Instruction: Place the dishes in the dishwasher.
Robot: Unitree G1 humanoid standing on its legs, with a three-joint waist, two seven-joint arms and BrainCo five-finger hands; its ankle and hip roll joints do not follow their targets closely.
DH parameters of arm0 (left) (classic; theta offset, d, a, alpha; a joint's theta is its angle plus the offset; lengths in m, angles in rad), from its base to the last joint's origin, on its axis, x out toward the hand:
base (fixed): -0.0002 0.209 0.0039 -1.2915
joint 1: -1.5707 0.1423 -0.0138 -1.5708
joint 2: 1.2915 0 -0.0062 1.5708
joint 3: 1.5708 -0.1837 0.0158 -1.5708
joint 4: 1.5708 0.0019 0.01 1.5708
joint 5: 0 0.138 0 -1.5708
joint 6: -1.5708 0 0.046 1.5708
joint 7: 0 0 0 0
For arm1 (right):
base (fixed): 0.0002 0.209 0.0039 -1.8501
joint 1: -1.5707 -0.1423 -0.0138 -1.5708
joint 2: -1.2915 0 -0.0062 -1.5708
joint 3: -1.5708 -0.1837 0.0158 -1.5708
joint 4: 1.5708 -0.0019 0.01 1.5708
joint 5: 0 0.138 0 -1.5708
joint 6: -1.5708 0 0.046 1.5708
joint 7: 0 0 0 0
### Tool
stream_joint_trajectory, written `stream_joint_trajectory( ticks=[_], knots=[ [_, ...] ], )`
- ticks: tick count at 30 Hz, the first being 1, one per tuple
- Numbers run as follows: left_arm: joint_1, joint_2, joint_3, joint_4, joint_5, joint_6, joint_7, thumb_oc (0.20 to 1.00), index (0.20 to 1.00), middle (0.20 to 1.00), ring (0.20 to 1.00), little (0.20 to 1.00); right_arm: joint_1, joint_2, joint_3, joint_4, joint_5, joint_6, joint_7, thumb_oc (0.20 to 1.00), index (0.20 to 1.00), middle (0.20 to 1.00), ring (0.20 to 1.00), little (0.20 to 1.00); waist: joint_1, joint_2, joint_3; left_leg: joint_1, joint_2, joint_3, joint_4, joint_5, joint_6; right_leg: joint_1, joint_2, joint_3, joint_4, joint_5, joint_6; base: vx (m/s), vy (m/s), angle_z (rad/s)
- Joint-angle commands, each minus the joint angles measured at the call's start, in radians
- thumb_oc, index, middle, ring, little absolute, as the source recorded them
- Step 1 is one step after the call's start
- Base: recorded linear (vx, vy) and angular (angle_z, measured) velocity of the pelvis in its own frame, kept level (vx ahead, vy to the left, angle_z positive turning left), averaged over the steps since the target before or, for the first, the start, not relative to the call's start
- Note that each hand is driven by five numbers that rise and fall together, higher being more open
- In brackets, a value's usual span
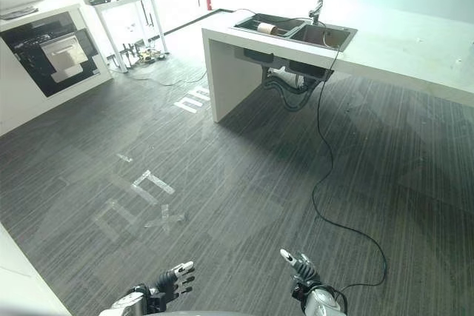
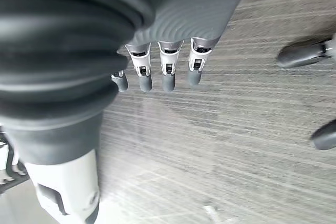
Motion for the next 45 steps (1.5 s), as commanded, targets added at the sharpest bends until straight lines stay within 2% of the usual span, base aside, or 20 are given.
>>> stream_joint_trajectory(
  ticks=[1, 6, 7, 8, 10, 15, 17, 20, 25, 26, 27, 31, 34, 37, 39, 41, 42, 43, 44, 45],
  knots=[
    [-0.064, 0.007, -0.045, 0.099, 0.074, 0.014, 0.026, 1.000, 1.000, 1.000, 1.000, 1.000, -0.060, -0.015, 0.024, 0.061, -0.034, 0.018, 0.005, 1.000, 1.000, 1.000, 1.000, 1.000, 0.021, -0.008, 0.034, 0.018, 0.045, -0.001, 0.006, -0.051, -0.040, -0.025, -0.071, 0.003, 0.020, 0.022, 0.095, 0.00, 0.000, 0.00],
    [-0.044, -0.007, -0.016, 0.167, 0.082, -0.025, 0.070, 1.000, 1.000, 1.000, 1.000, 1.000, -0.043, -0.014, 0.025, 0.093, -0.096, 0.011, 0.018, 1.000, 1.000, 1.000, 1.000, 1.000, 0.021, -0.014, 0.050, 0.009, 0.045, -0.009, 0.006, -0.047, -0.039, -0.030, -0.068, 0.003, 0.014, 0.027, 0.094, 0.00, -0.006, 0.02],
    [-0.032, -0.007, -0.003, 0.169, 0.092, -0.028, 0.081, 1.000, 1.000, 1.000, 1.000, 1.000, -0.029, -0.018, 0.025, 0.097, -0.128, 0.002, 0.045, 1.000, 1.000, 1.000, 1.000, 1.000, 0.022, -0.016, 0.047, 0.010, 0.044, -0.010, 0.006, -0.052, -0.039, -0.027, -0.069, 0.000, 0.008, 0.028, 0.095, 0.03, -0.019, 0.04],
    [-0.022, -0.002, 0.005, 0.172, 0.105, -0.046, 0.095, 1.000, 1.000, 1.000, 1.000, 1.000, -0.015, -0.017, 0.025, 0.097, -0.083, -0.005, 0.130, 1.000, 1.000, 1.000, 1.000, 1.000, 0.024, -0.017, 0.043, 0.010, 0.043, -0.014, 0.006, -0.054, -0.040, -0.025, -0.070, -0.004, 0.003, 0.031, 0.096, 0.02, -0.018, 0.04],
    [-0.021, 0.000, 0.010, 0.175, 0.102, -0.061, 0.107, 1.000, 1.000, 1.000, 1.000, 1.000, -0.009, -0.014, 0.027, 0.092, -0.075, 0.009, 0.159, 1.000, 1.000, 1.000, 1.000, 1.000, 0.023, -0.018, 0.042, 0.008, 0.043, -0.015, 0.006, -0.053, -0.041, -0.026, -0.071, -0.006, 0.002, 0.032, 0.097, -0.01, -0.012, 0.05],
    [-0.031, -0.005, 0.021, 0.176, 0.112, -0.079, 0.161, 1.000, 1.000, 1.000, 1.000, 1.000, 0.004, -0.004, 0.028, 0.100, -0.031, -0.016, 0.244, 1.000, 1.000, 1.000, 1.000, 1.000, 0.026, -0.021, 0.041, 0.005, 0.042, -0.019, 0.006, -0.053, -0.044, -0.026, -0.073, -0.011, 0.000, 0.034, 0.101, -0.04, -0.021, 0.03],
    [-0.035, -0.009, 0.018, 0.181, 0.144, -0.075, 0.213, 1.000, 1.000, 1.000, 1.000, 1.000, 0.007, 0.007, 0.023, 0.104, 0.053, -0.007, 0.275, 1.000, 1.000, 1.000, 1.000, 1.000, 0.027, -0.023, 0.039, 0.006, 0.041, -0.018, 0.006, -0.053, -0.044, -0.025, -0.074, -0.013, 0.000, 0.035, 0.102, -0.03, -0.032, 0.03],
    [-0.041, -0.028, 0.015, 0.207, 0.135, -0.019, 0.268, 1.000, 1.000, 1.000, 1.000, 1.000, 0.002, 0.029, -0.012, 0.111, 0.183, 0.035, 0.293, 1.000, 1.000, 1.000, 1.000, 1.000, 0.022, -0.021, 0.037, 0.007, 0.046, -0.012, 0.006, -0.051, -0.047, -0.026, -0.072, -0.012, 0.003, 0.033, 0.103, -0.04, -0.030, 0.02],
    [-0.037, -0.051, 0.010, 0.226, 0.166, -0.016, 0.278, 1.000, 1.000, 1.000, 1.000, 1.000, -0.001, 0.039, -0.018, 0.122, 0.102, 0.030, 0.309, 1.000, 1.000, 1.000, 1.000, 1.000, 0.021, -0.016, 0.039, 0.009, 0.048, -0.006, 0.006, -0.051, -0.048, -0.023, -0.072, -0.017, 0.003, 0.031, 0.100, -0.03, -0.032, 0.00],
    [-0.036, -0.057, 0.002, 0.236, 0.140, -0.012, 0.277, 1.000, 1.000, 1.000, 1.000, 1.000, -0.006, 0.046, -0.011, 0.131, 0.115, 0.034, 0.313, 1.000, 1.000, 1.000, 1.000, 1.000, 0.022, -0.014, 0.036, 0.013, 0.051, -0.007, 0.006, -0.051, -0.049, -0.019, -0.069, -0.019, 0.002, 0.028, 0.097, -0.01, -0.082, 0.01],
    [-0.034, -0.058, 0.007, 0.239, 0.091, 0.003, 0.285, 1.000, 1.000, 1.000, 1.000, 1.000, -0.009, 0.054, -0.016, 0.135, 0.246, 0.076, 0.316, 1.000, 1.000, 1.000, 1.000, 1.000, 0.022, -0.012, 0.032, 0.018, 0.052, -0.011, 0.006, -0.051, -0.051, -0.015, -0.065, -0.018, 0.001, 0.026, 0.095, 0.01, -0.091, 0.02],
    [-0.040, -0.060, 0.046, 0.253, 0.012, 0.009, 0.305, 1.000, 1.000, 1.000, 1.000, 1.000, -0.010, 0.061, -0.055, 0.140, 0.339, 0.115, 0.322, 1.000, 1.000, 1.000, 1.000, 1.000, 0.013, -0.009, 0.021, 0.025, 0.058, -0.016, 0.006, -0.052, -0.057, -0.011, -0.053, -0.005, -0.001, 0.020, 0.090, 0.02, -0.080, 0.02],
    [-0.064, -0.065, 0.062, 0.248, -0.013, 0.022, 0.274, 1.000, 1.000, 1.000, 1.000, 1.000, -0.011, 0.056, -0.054, 0.142, 0.270, 0.100, 0.347, 1.000, 1.000, 1.000, 1.000, 1.000, -0.002, -0.002, 0.019, 0.027, 0.072, -0.013, 0.006, -0.043, -0.068, -0.015, -0.040, 0.006, 0.002, 0.015, 0.082, 0.00, -0.113, 0.01],
    [-0.078, -0.072, 0.055, 0.235, -0.061, 0.063, 0.254, 1.000, 1.000, 1.000, 1.000, 1.000, -0.015, 0.054, -0.039, 0.126, 0.212, 0.101, 0.325, 1.000, 1.000, 1.000, 1.000, 1.000, -0.007, 0.001, 0.024, 0.030, 0.082, -0.011, 0.006, -0.031, -0.078, -0.018, -0.032, 0.005, 0.006, 0.011, 0.075, -0.03, -0.129, 0.01],
    [-0.087, -0.085, 0.057, 0.234, -0.114, 0.074, 0.258, 1.000, 1.000, 1.000, 1.000, 1.000, -0.029, 0.046, -0.025, 0.127, 0.130, 0.116, 0.265, 1.000, 1.000, 1.000, 1.000, 1.000, -0.006, -0.003, 0.032, 0.024, 0.090, -0.012, 0.052, -0.034, -0.086, -0.020, -0.026, 0.000, 0.012, 0.008, 0.063, -0.03, -0.178, 0.03],
    [-0.088, -0.105, 0.060, 0.225, -0.146, 0.022, 0.277, 1.000, 1.000, 1.000, 1.000, 1.000, -0.057, 0.034, 0.003, 0.125, 0.038, 0.110, 0.259, 1.000, 1.000, 1.000, 1.000, 1.000, 0.006, -0.018, 0.047, -0.025, 0.090, -0.021, 0.179, -0.065, -0.089, -0.024, -0.034, 0.000, 0.025, 0.006, 0.046, 0.00, -0.125, 0.11],
    [-0.088, -0.107, 0.060, 0.223, -0.146, 0.020, 0.278, 1.000, 1.000, 1.000, 1.000, 1.000, -0.059, 0.033, 0.005, 0.123, 0.034, 0.109, 0.258, 1.000, 1.000, 1.000, 1.000, 1.000, 0.007, -0.020, 0.049, -0.034, 0.090, -0.022, 0.198, -0.068, -0.089, -0.024, -0.036, 0.000, 0.026, 0.007, 0.044, -0.01, -0.109, 0.15],
    [-0.091, -0.113, 0.056, 0.205, -0.129, -0.004, 0.298, 1.000, 1.000, 1.000, 1.000, 1.000, -0.080, 0.023, 0.025, 0.110, 0.002, 0.100, 0.230, 1.000, 1.000, 1.000, 1.000, 1.000, 0.020, -0.031, 0.070, -0.108, 0.103, -0.032, 0.331, -0.064, -0.094, -0.019, -0.042, 0.004, 0.033, 0.010, 0.028, -0.02, -0.071, 0.13],
    [-0.094, -0.110, 0.054, 0.196, -0.122, -0.005, 0.299, 1.000, 1.000, 1.000, 1.000, 1.000, -0.085, 0.018, 0.032, 0.104, -0.003, 0.105, 0.212, 1.000, 1.000, 1.000, 1.000, 1.000, 0.024, -0.030, 0.081, -0.137, 0.110, -0.043, 0.379, -0.054, -0.098, -0.014, -0.039, 0.007, 0.036, 0.009, 0.022, 0.00, -0.064, 0.03],
    [-0.099, -0.103, 0.053, 0.174, -0.109, 0.004, 0.307, 1.000, 1.000, 1.000, 1.000, 1.000, -0.095, 0.005, 0.045, 0.095, -0.047, 0.118, 0.144, 1.000, 1.000, 1.000, 1.000, 1.000, 0.032, -0.026, 0.095, -0.191, 0.111, -0.064, 0.420, -0.019, -0.102, -0.014, -0.033, 0.019, 0.042, 0.005, 0.012, 0.04, 0.000, -0.01]
  ],
)
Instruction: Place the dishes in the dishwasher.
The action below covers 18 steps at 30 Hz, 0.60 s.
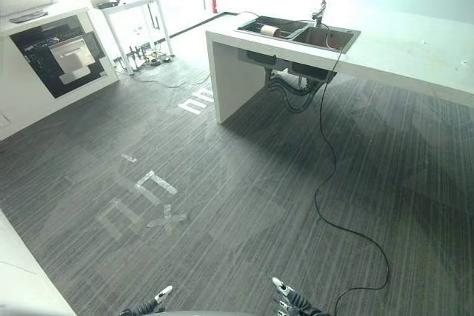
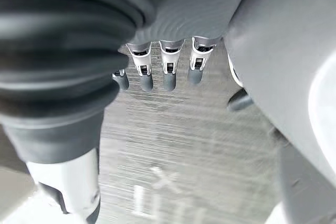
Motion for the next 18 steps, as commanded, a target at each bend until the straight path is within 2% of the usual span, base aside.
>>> stream_joint_trajectory(
  ticks=[1, 2, 4, 5, 6, 9, 12, 14, 16, 18],
  knots=[
    [-0.059, -0.062, -0.033, -0.036, 0.023, -0.005, 0.023, 1.000, 1.000, 1.000, 1.000, 1.000, -0.081, -0.028, 0.029, -0.009, -0.090, -0.001, -0.107, 1.000, 1.000, 1.000, 1.000, 1.000, 0.013, 0.013, 0.086, -0.045, 0.093, -0.016, 0.150, -0.039, -0.022, 0.006, -0.010, 0.054, 0.044, 0.019, 0.063, 0.09, 0.029, -0.06],
    [-0.057, -0.061, -0.031, -0.043, 0.019, 0.002, 0.030, 1.000, 1.000, 1.000, 1.000, 1.000, -0.085, -0.035, 0.031, -0.007, -0.109, 0.001, -0.120, 1.000, 1.000, 1.000, 1.000, 1.000, 0.017, 0.017, 0.091, -0.051, 0.091, -0.020, 0.134, -0.030, -0.022, 0.010, -0.006, 0.058, 0.044, 0.016, 0.062, 0.17, 0.083, -0.01],
    [-0.051, -0.055, -0.022, -0.046, -0.012, 0.010, 0.040, 1.000, 1.000, 1.000, 1.000, 1.000, -0.093, -0.046, 0.053, -0.011, -0.143, 0.003, -0.141, 1.000, 1.000, 1.000, 1.000, 1.000, 0.030, 0.033, 0.098, -0.054, 0.089, -0.021, 0.011, 0.011, -0.024, 0.023, 0.007, 0.066, 0.037, 0.008, 0.067, 0.27, 0.165, 0.06],
    [-0.050, -0.050, -0.018, -0.040, -0.010, 0.012, 0.041, 1.000, 1.000, 1.000, 1.000, 1.000, -0.094, -0.050, 0.070, -0.017, -0.159, 0.004, -0.155, 1.000, 1.000, 1.000, 1.000, 1.000, 0.038, 0.045, 0.101, -0.064, 0.105, -0.018, -0.096, 0.074, -0.036, 0.035, 0.015, 0.064, 0.027, 0.008, 0.069, 0.29, 0.200, 0.09],
    [-0.053, -0.049, -0.020, -0.034, -0.009, 0.016, 0.038, 1.000, 1.000, 1.000, 1.000, 1.000, -0.094, -0.051, 0.078, -0.017, -0.158, 0.002, -0.164, 1.000, 1.000, 1.000, 1.000, 1.000, 0.042, 0.050, 0.103, -0.071, 0.115, -0.015, -0.138, 0.107, -0.044, 0.041, 0.017, 0.061, 0.024, 0.007, 0.069, 0.25, 0.170, 0.07],
    [-0.056, -0.056, -0.024, -0.010, -0.004, 0.006, 0.035, 1.000, 1.000, 1.000, 1.000, 1.000, -0.091, -0.051, 0.091, -0.003, -0.138, -0.009, -0.180, 1.000, 1.000, 1.000, 1.000, 1.000, 0.054, 0.056, 0.110, -0.107, 0.143, 0.011, -0.211, 0.162, -0.062, 0.057, 0.021, 0.041, 0.034, -0.006, 0.066, 0.24, 0.157, 0.07],
    [-0.047, -0.067, -0.011, 0.020, 0.019, -0.018, 0.046, 1.000, 1.000, 1.000, 1.000, 1.000, -0.073, -0.045, 0.092, 0.002, -0.152, -0.021, -0.196, 1.000, 1.000, 1.000, 1.000, 1.000, 0.053, 0.044, 0.109, -0.096, 0.155, 0.064, -0.219, 0.154, -0.070, 0.077, 0.009, 0.001, 0.055, -0.040, 0.072, 0.30, 0.201, 0.03],
    [-0.035, -0.070, 0.000, 0.040, 0.049, -0.028, 0.064, 1.000, 1.000, 1.000, 1.000, 1.000, -0.066, -0.034, 0.094, 0.012, -0.165, -0.021, -0.220, 1.000, 1.000, 1.000, 1.000, 1.000, 0.058, 0.036, 0.105, -0.081, 0.152, 0.086, -0.218, 0.142, -0.056, 0.092, 0.000, -0.012, 0.090, -0.078, 0.073, 0.34, 0.260, 0.01],
    [-0.030, -0.067, 0.009, 0.049, 0.055, -0.030, 0.067, 1.000, 1.000, 1.000, 1.000, 1.000, -0.063, -0.030, 0.092, 0.017, -0.176, -0.016, -0.226, 1.000, 1.000, 1.000, 1.000, 1.000, 0.066, 0.031, 0.101, -0.079, 0.143, 0.081, -0.207, 0.124, -0.044, 0.099, -0.008, -0.010, 0.109, -0.098, 0.075, 0.22, 0.189, -0.13],
    [-0.027, -0.048, 0.030, 0.072, 0.057, -0.039, 0.052, 1.000, 1.000, 1.000, 1.000, 1.000, -0.060, -0.026, 0.081, 0.039, -0.179, -0.013, -0.243, 1.000, 1.000, 1.000, 1.000, 1.000, 0.085, 0.016, 0.082, -0.075, 0.103, 0.071, -0.179, 0.055, 0.011, 0.132, -0.027, -0.005, 0.175, -0.172, 0.081, 0.33, 0.284, -0.28]
  ],
)
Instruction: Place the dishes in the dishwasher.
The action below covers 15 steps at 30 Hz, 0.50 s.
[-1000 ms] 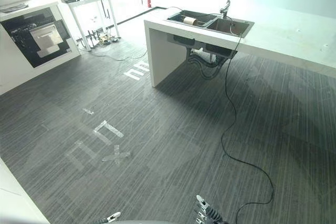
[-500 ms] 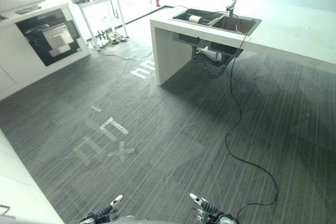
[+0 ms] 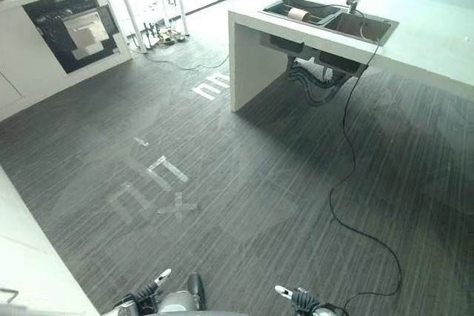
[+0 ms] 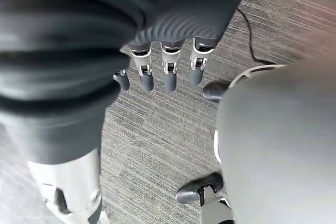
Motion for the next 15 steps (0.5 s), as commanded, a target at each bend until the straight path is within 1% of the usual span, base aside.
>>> stream_joint_trajectory(
  ticks=[1, 2, 3, 4, 5, 6, 7, 8, 9, 10, 11, 13, 14, 15],
  knots=[
    [0.005, -0.058, -0.046, 0.029, 0.066, -0.001, -0.021, 1.000, 1.000, 1.000, 1.000, 1.000, -0.048, -0.029, 0.004, 0.003, -0.020, -0.015, -0.041, 1.000, 1.000, 1.000, 1.000, 1.000, 0.046, 0.060, -0.012, -0.074, 0.032, -0.055, 0.011, -0.002, 0.002, 0.036, 0.069, -0.007, 0.178, -0.138, -0.003, 0.34, 0.315, -0.25],
    [0.000, -0.047, -0.050, 0.027, 0.086, 0.009, -0.027, 1.000, 1.000, 1.000, 1.000, 1.000, -0.044, -0.028, -0.006, 0.008, -0.021, -0.015, -0.055, 1.000, 1.000, 1.000, 1.000, 1.000, 0.044, 0.054, -0.018, -0.065, 0.009, -0.054, 0.012, -0.015, 0.023, 0.024, 0.057, -0.009, 0.247, -0.131, 0.011, 0.26, 0.255, -0.15],
    [-0.001, -0.044, -0.051, 0.026, 0.095, 0.012, -0.029, 1.000, 1.000, 1.000, 1.000, 1.000, -0.044, -0.027, -0.008, 0.010, -0.018, -0.014, -0.061, 1.000, 1.000, 1.000, 1.000, 1.000, 0.043, 0.052, -0.020, -0.063, 0.003, -0.054, 0.012, -0.018, 0.028, 0.017, 0.053, -0.009, 0.263, -0.129, 0.015, 0.22, 0.281, -0.06],
    [-0.008, -0.036, -0.061, 0.026, 0.120, 0.022, -0.028, 1.000, 1.000, 1.000, 1.000, 1.000, -0.042, -0.030, -0.018, 0.021, 0.005, -0.026, -0.073, 1.000, 1.000, 1.000, 1.000, 1.000, 0.034, 0.048, -0.022, -0.048, -0.028, -0.059, 0.007, -0.036, 0.058, -0.016, 0.038, 0.008, 0.391, -0.088, 0.037, 0.19, 0.281, 0.09],
    [-0.012, -0.030, -0.073, 0.028, 0.136, 0.026, -0.033, 1.000, 1.000, 1.000, 1.000, 1.000, -0.039, -0.031, -0.027, 0.026, 0.027, -0.040, -0.074, 1.000, 1.000, 1.000, 1.000, 1.000, 0.026, 0.045, -0.023, -0.036, -0.052, -0.066, 0.003, -0.053, 0.081, -0.056, 0.025, 0.027, 0.500, -0.056, 0.058, 0.26, 0.392, 0.42],
    [-0.017, -0.020, -0.093, 0.030, 0.161, 0.028, -0.049, 1.000, 1.000, 1.000, 1.000, 1.000, -0.033, -0.031, -0.046, 0.022, 0.054, -0.074, -0.062, 1.000, 1.000, 1.000, 1.000, 1.000, 0.013, 0.056, -0.020, -0.026, -0.064, -0.066, 0.007, -0.070, 0.113, -0.125, 0.031, 0.037, 0.646, 0.016, 0.070, 0.22, 0.309, 0.63],
    [-0.016, -0.017, -0.098, 0.028, 0.170, 0.028, -0.048, 1.000, 1.000, 1.000, 1.000, 1.000, -0.031, -0.030, -0.051, 0.016, 0.053, -0.087, -0.061, 1.000, 1.000, 1.000, 1.000, 1.000, 0.009, 0.057, -0.020, -0.019, -0.069, -0.065, 0.007, -0.078, 0.121, -0.148, 0.025, 0.038, 0.689, 0.035, 0.074, 0.21, 0.301, 0.66],
    [-0.017, -0.016, -0.107, 0.022, 0.163, 0.026, -0.031, 1.000, 1.000, 1.000, 1.000, 1.000, -0.030, -0.028, -0.051, -0.001, 0.041, -0.103, -0.060, 1.000, 1.000, 1.000, 1.000, 1.000, -0.002, 0.064, -0.020, 0.008, -0.076, -0.053, -0.002, -0.098, 0.137, -0.230, -0.003, 0.030, 0.789, 0.070, 0.079, 0.11, 0.151, 0.46],
    [-0.017, -0.016, -0.107, 0.022, 0.163, 0.026, -0.031, 1.000, 1.000, 1.000, 1.000, 1.000, -0.030, -0.028, -0.051, -0.001, 0.041, -0.103, -0.060, 1.000, 1.000, 1.000, 1.000, 1.000, -0.002, 0.064, -0.020, 0.008, -0.076, -0.053, -0.002, -0.098, 0.137, -0.230, -0.003, 0.030, 0.789, 0.070, 0.079, 0.17, 0.142, 0.08],
    [-0.029, -0.005, -0.110, 0.019, 0.128, 0.031, -0.028, 1.000, 1.000, 1.000, 1.000, 1.000, -0.039, -0.030, -0.038, -0.018, 0.040, -0.121, -0.054, 1.000, 1.000, 1.000, 1.000, 1.000, -0.023, 0.066, -0.012, 0.039, -0.076, -0.037, -0.002, -0.115, 0.133, -0.304, 0.008, 0.011, 0.745, 0.057, 0.070, 0.20, 0.035, -0.08],
    [-0.039, 0.002, -0.107, 0.015, 0.118, 0.037, -0.041, 1.000, 1.000, 1.000, 1.000, 1.000, -0.044, -0.033, -0.027, -0.032, 0.045, -0.129, -0.052, 1.000, 1.000, 1.000, 1.000, 1.000, -0.037, 0.066, -0.004, 0.063, -0.077, -0.040, -0.001, -0.125, 0.123, -0.339, 0.023, -0.002, 0.670, 0.057, 0.065, 0.23, 0.028, -0.17],
    [-0.046, 0.006, -0.105, 0.009, 0.117, 0.043, -0.050, 1.000, 1.000, 1.000, 1.000, 1.000, -0.044, -0.036, -0.021, -0.044, 0.044, -0.131, -0.048, 1.000, 1.000, 1.000, 1.000, 1.000, -0.049, 0.065, 0.002, 0.086, -0.080, -0.049, -0.004, -0.136, 0.115, -0.365, 0.024, -0.010, 0.613, 0.067, 0.064, 0.22, -0.044, -0.14],
    [-0.055, 0.014, -0.110, -0.011, 0.114, 0.054, -0.063, 1.000, 1.000, 1.000, 1.000, 1.000, -0.042, -0.045, -0.011, -0.087, 0.014, -0.129, -0.047, 1.000, 1.000, 1.000, 1.000, 1.000, -0.069, 0.054, 0.018, 0.144, -0.091, -0.062, -0.015, -0.171, 0.089, -0.409, -0.019, -0.042, 0.403, 0.121, 0.084, 0.41, -0.130, 0.04],
    [-0.054, 0.017, -0.113, -0.020, 0.120, 0.054, -0.071, 1.000, 1.000, 1.000, 1.000, 1.000, -0.043, -0.047, -0.007, -0.108, 0.005, -0.125, -0.047, 1.000, 1.000, 1.000, 1.000, 1.000, -0.078, 0.047, 0.031, 0.178, -0.093, -0.059, -0.023, -0.194, 0.078, -0.440, -0.063, -0.055, 0.282, 0.202, 0.110, 0.45, -0.156, 0.16]
  ],
)
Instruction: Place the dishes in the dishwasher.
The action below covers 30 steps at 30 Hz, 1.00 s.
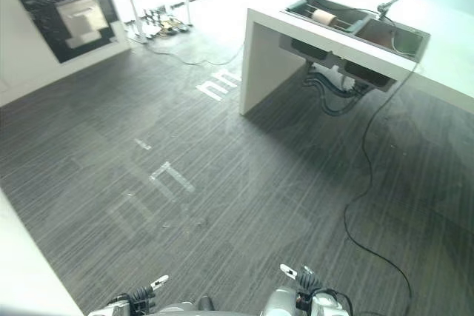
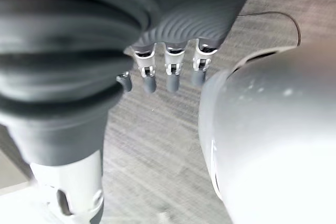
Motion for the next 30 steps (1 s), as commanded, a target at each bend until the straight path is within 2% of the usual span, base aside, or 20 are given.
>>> stream_joint_trajectory(
  ticks=[1, 2, 3, 4, 5, 10, 13, 15, 16, 18, 19, 21, 22, 23, 24, 25, 26, 29, 30],
  knots=[
    [0.008, -0.013, -0.027, -0.026, 0.005, 0.004, -0.035, 1.000, 1.000, 1.000, 1.000, 1.000, -0.021, -0.010, 0.026, -0.043, 0.003, -0.018, 0.003, 1.000, 1.000, 1.000, 1.000, 1.000, -0.010, -0.005, 0.020, -0.012, -0.007, -0.028, 0.051, -0.076, -0.056, 0.057, -0.022, -0.057, -0.375, 0.259, 0.011, 0.33, -0.145, -0.03],
    [0.014, -0.011, -0.032, -0.029, -0.001, 0.000, -0.034, 1.000, 1.000, 1.000, 1.000, 1.000, -0.023, -0.007, 0.026, -0.052, -0.001, -0.015, 0.000, 1.000, 1.000, 1.000, 1.000, 1.000, -0.012, -0.006, 0.026, 0.006, -0.007, -0.031, 0.048, -0.094, -0.057, 0.043, -0.041, -0.056, -0.430, 0.295, 0.022, 0.23, -0.094, -0.24],
    [0.017, -0.010, -0.035, -0.030, -0.004, -0.002, -0.033, 1.000, 1.000, 1.000, 1.000, 1.000, -0.024, -0.006, 0.025, -0.055, -0.004, -0.013, -0.001, 1.000, 1.000, 1.000, 1.000, 1.000, -0.012, -0.005, 0.028, 0.013, -0.005, -0.031, 0.047, -0.102, -0.057, 0.041, -0.045, -0.057, -0.447, 0.303, 0.025, 0.39, -0.110, -0.23],
    [0.036, -0.015, -0.031, -0.030, -0.001, -0.011, -0.030, 1.000, 1.000, 1.000, 1.000, 1.000, -0.021, -0.001, 0.020, -0.061, -0.015, -0.007, -0.005, 1.000, 1.000, 1.000, 1.000, 1.000, -0.005, 0.000, 0.029, 0.040, -0.004, -0.029, 0.056, -0.132, -0.052, 0.049, -0.064, -0.072, -0.453, 0.302, 0.024, 0.36, -0.093, 0.02],
    [0.041, -0.018, -0.028, -0.028, 0.005, -0.014, -0.031, 1.000, 1.000, 1.000, 1.000, 1.000, -0.020, -0.003, 0.020, -0.061, -0.012, -0.004, -0.005, 1.000, 1.000, 1.000, 1.000, 1.000, -0.001, 0.001, 0.027, 0.041, -0.004, -0.027, 0.066, -0.137, -0.052, 0.065, -0.063, -0.082, -0.454, 0.290, 0.021, 0.44, -0.118, 0.11],
    [0.062, -0.034, -0.029, -0.016, 0.021, -0.006, -0.010, 1.000, 1.000, 1.000, 1.000, 1.000, -0.026, -0.010, 0.011, -0.011, 0.009, 0.006, -0.007, 1.000, 1.000, 1.000, 1.000, 1.000, -0.006, -0.003, -0.006, 0.034, 0.015, -0.031, 0.180, -0.188, -0.054, 0.104, -0.024, -0.065, -0.422, 0.234, -0.002, 0.37, -0.135, 0.11],
    [0.079, -0.050, -0.012, 0.001, 0.021, -0.019, -0.005, 1.000, 1.000, 1.000, 1.000, 1.000, -0.027, -0.022, 0.018, 0.007, -0.033, 0.018, 0.008, 1.000, 1.000, 1.000, 1.000, 1.000, -0.011, -0.004, -0.040, 0.055, 0.045, -0.029, 0.258, -0.217, -0.083, 0.142, 0.023, -0.072, -0.430, 0.188, -0.041, 0.45, -0.164, -0.20],
    [0.081, -0.053, -0.009, 0.001, 0.006, -0.023, -0.002, 1.000, 1.000, 1.000, 1.000, 1.000, -0.030, -0.030, 0.022, 0.007, -0.044, 0.026, 0.014, 1.000, 1.000, 1.000, 1.000, 1.000, -0.011, -0.001, -0.050, 0.055, 0.061, -0.032, 0.300, -0.202, -0.099, 0.149, 0.042, -0.076, -0.434, 0.173, -0.058, 0.27, -0.116, -0.56],
    [0.082, -0.056, -0.004, 0.002, -0.017, -0.024, -0.002, 1.000, 1.000, 1.000, 1.000, 1.000, -0.032, -0.042, 0.028, 0.005, -0.060, 0.030, 0.025, 1.000, 1.000, 1.000, 1.000, 1.000, -0.014, 0.002, -0.060, 0.044, 0.087, -0.035, 0.393, -0.147, -0.129, 0.160, 0.072, -0.075, -0.440, 0.147, -0.088, 0.23, -0.124, -0.51],
    [0.084, -0.058, 0.000, 0.002, -0.030, -0.027, -0.001, 1.000, 1.000, 1.000, 1.000, 1.000, -0.036, -0.051, 0.036, -0.001, -0.072, 0.035, 0.029, 1.000, 1.000, 1.000, 1.000, 1.000, -0.013, 0.007, -0.063, 0.019, 0.110, -0.041, 0.489, -0.091, -0.157, 0.172, 0.097, -0.077, -0.444, 0.119, -0.116, 0.24, -0.180, -0.40],
    [0.084, -0.060, 0.016, 0.005, -0.020, -0.033, -0.007, 1.000, 1.000, 1.000, 1.000, 1.000, -0.044, -0.064, 0.047, -0.009, -0.077, 0.049, 0.029, 1.000, 1.000, 1.000, 1.000, 1.000, -0.001, 0.002, -0.055, -0.093, 0.160, -0.056, 0.705, 0.001, -0.196, 0.213, 0.127, -0.077, -0.455, 0.075, -0.162, 0.22, -0.214, -0.36],
    [0.072, -0.059, 0.018, -0.004, -0.008, -0.028, -0.014, 1.000, 1.000, 1.000, 1.000, 1.000, -0.043, -0.073, 0.048, -0.014, -0.068, 0.051, 0.027, 1.000, 1.000, 1.000, 1.000, 1.000, 0.014, -0.006, -0.035, -0.240, 0.203, -0.085, 0.825, 0.028, -0.195, 0.251, 0.139, -0.070, -0.462, 0.052, -0.185, 0.21, -0.138, -0.39],
    [0.067, -0.061, 0.015, -0.007, -0.005, -0.029, -0.016, 1.000, 1.000, 1.000, 1.000, 1.000, -0.043, -0.075, 0.046, -0.012, -0.066, 0.048, 0.028, 1.000, 1.000, 1.000, 1.000, 1.000, 0.020, -0.006, -0.024, -0.286, 0.197, -0.094, 0.816, 0.014, -0.180, 0.267, 0.144, -0.059, -0.464, 0.046, -0.185, 0.18, 0.068, -0.32],
    [0.060, -0.064, 0.009, -0.012, -0.014, -0.036, -0.013, 1.000, 1.000, 1.000, 1.000, 1.000, -0.046, -0.072, 0.043, -0.008, -0.086, 0.041, 0.033, 1.000, 1.000, 1.000, 1.000, 1.000, 0.030, -0.015, -0.009, -0.318, 0.152, -0.080, 0.720, 0.016, -0.142, 0.288, 0.135, -0.039, -0.474, 0.052, -0.179, 0.16, 0.139, -0.35],
    [0.060, -0.066, 0.008, -0.013, -0.020, -0.038, -0.010, 1.000, 1.000, 1.000, 1.000, 1.000, -0.048, -0.070, 0.043, -0.007, -0.097, 0.039, 0.033, 1.000, 1.000, 1.000, 1.000, 1.000, 0.034, -0.014, -0.005, -0.315, 0.144, -0.075, 0.678, 0.011, -0.136, 0.298, 0.137, -0.031, -0.477, 0.050, -0.174, 0.29, 0.257, -0.64],
    [0.059, -0.071, 0.003, -0.018, -0.028, -0.035, 0.000, 1.000, 1.000, 1.000, 1.000, 1.000, -0.050, -0.067, 0.041, -0.003, -0.114, 0.042, 0.030, 1.000, 1.000, 1.000, 1.000, 1.000, 0.040, -0.006, 0.005, -0.302, 0.140, -0.050, 0.507, 0.022, -0.135, 0.322, 0.143, -0.017, -0.483, 0.043, -0.160, 0.37, 0.299, -0.70],
    [0.064, -0.072, -0.007, -0.022, -0.036, -0.035, 0.008, 1.000, 1.000, 1.000, 1.000, 1.000, -0.048, -0.063, 0.045, 0.001, -0.118, 0.042, 0.024, 1.000, 1.000, 1.000, 1.000, 1.000, 0.051, 0.005, 0.014, -0.300, 0.119, -0.073, 0.352, 0.045, -0.140, 0.337, 0.149, 0.007, -0.487, 0.041, -0.144, 0.37, 0.296, -0.60],
    [0.074, -0.074, -0.012, -0.017, -0.035, -0.040, 0.011, 1.000, 1.000, 1.000, 1.000, 1.000, -0.043, -0.059, 0.050, 0.013, -0.116, 0.034, 0.021, 1.000, 1.000, 1.000, 1.000, 1.000, 0.073, 0.018, 0.018, -0.307, 0.112, -0.125, 0.200, 0.096, -0.159, 0.359, 0.160, 0.038, -0.501, 0.038, -0.129, 0.30, 0.210, -0.15],
    [0.081, -0.074, -0.013, -0.006, 0.005, -0.055, 0.008, 1.000, 1.000, 1.000, 1.000, 1.000, -0.036, -0.053, 0.056, 0.027, -0.106, 0.022, 0.016, 1.000, 1.000, 1.000, 1.000, 1.000, 0.095, 0.032, 0.017, -0.341, 0.146, -0.145, 0.084, 0.178, -0.183, 0.387, 0.172, 0.056, -0.510, 0.024, -0.127, 0.38, 0.253, -0.20]
  ],
)
